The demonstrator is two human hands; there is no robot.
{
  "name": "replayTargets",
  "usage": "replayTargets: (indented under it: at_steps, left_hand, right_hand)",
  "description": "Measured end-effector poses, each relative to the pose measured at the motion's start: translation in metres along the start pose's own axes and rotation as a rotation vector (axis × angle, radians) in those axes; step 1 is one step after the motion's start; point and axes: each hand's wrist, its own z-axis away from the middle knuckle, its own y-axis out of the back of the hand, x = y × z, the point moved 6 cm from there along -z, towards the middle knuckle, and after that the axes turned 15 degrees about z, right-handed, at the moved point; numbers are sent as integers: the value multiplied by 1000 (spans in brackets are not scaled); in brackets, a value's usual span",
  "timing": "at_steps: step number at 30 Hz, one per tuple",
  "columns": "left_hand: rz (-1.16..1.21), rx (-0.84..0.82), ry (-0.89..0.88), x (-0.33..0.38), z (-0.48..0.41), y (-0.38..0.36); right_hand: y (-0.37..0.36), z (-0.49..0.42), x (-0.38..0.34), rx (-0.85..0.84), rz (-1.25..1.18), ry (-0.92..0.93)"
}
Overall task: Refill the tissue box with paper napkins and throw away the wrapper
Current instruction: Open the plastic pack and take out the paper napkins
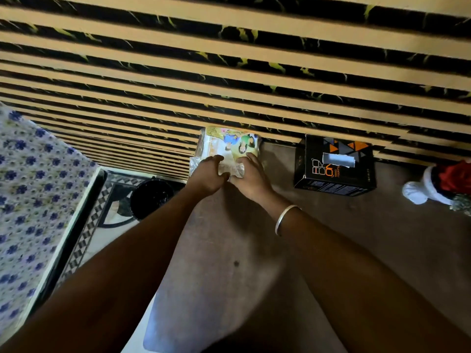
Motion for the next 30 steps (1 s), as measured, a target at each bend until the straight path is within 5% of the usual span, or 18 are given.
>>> replayTargets:
  at_steps: [10,20,26,30]
  left_hand:
    - [-265,-7,-30,-2,-31,-18]
    - [-95,53,79,-23,48,-39]
    - [-117,27,160,-39,93,-50]
    - [-120,-50,193,-49,107,-50]
  right_hand:
    - [-4,-17,6,-79,295,-1]
    - [-38,65,25,-239,-150,-17]
    - [-30,92,23,-59,191,22]
    - [-37,105,7,-42,306,289]
